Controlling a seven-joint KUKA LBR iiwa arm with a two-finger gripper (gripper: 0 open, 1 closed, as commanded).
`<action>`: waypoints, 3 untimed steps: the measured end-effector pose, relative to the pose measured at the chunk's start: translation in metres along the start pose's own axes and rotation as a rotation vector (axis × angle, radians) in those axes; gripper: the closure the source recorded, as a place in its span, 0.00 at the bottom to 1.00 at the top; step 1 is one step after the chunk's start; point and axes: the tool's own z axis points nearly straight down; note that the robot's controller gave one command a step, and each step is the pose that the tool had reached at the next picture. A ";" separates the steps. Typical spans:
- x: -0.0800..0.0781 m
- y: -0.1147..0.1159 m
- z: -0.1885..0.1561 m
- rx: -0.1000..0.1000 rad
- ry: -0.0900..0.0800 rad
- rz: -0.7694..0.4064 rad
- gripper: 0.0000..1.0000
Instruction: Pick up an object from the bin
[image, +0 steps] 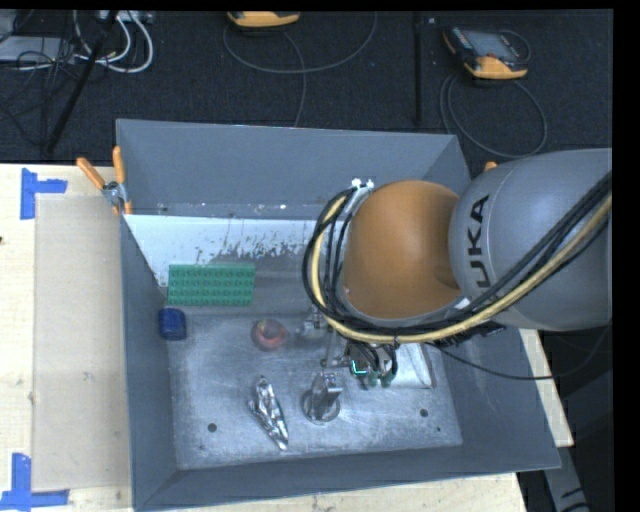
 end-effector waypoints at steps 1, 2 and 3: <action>0.002 0.045 0.105 0.000 -0.002 -0.210 0.00; 0.000 0.044 0.102 0.000 -0.007 -0.203 1.00; 0.014 0.021 -0.064 0.002 -0.016 -0.462 1.00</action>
Offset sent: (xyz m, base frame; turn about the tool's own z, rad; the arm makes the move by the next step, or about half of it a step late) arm -0.0007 0.0438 -0.1013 -0.2082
